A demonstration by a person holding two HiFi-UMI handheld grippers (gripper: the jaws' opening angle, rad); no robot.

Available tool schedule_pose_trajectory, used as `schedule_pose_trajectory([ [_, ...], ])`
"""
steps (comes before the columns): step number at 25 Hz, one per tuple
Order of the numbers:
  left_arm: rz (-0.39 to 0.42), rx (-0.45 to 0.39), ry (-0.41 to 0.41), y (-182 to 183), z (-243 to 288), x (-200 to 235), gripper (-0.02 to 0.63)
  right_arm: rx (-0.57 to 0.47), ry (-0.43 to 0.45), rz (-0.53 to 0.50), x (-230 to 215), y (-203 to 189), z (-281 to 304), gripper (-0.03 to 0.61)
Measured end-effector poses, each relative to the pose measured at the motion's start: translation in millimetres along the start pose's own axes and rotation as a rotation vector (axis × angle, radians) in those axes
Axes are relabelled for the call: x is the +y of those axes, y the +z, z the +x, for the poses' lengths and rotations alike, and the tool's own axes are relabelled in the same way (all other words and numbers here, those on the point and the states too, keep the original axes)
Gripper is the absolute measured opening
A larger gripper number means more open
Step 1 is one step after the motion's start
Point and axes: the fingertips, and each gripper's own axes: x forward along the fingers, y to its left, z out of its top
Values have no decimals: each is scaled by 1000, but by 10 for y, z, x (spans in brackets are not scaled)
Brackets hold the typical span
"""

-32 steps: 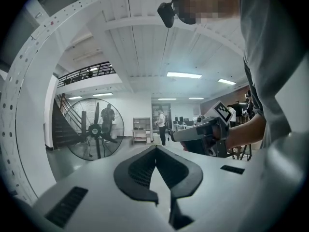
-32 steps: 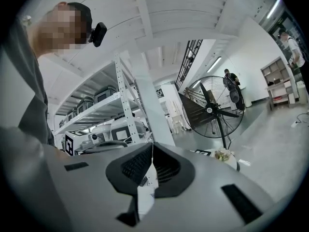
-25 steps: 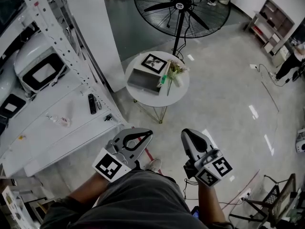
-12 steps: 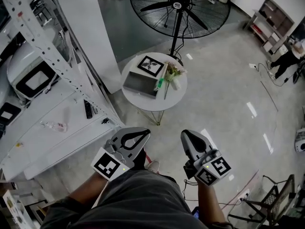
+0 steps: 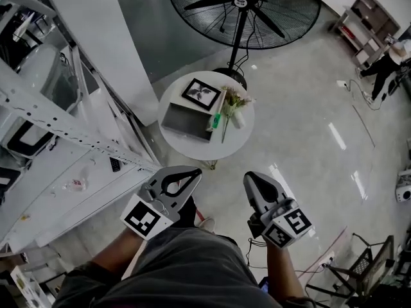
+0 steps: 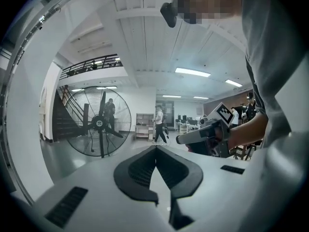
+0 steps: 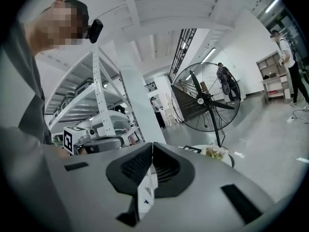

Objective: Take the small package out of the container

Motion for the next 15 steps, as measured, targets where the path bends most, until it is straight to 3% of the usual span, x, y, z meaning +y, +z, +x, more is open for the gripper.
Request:
schedule_pose_trajectory([
  [15,-41,29,-23,51,497,1463,15,63,-20,18,-474,272,1430,23],
])
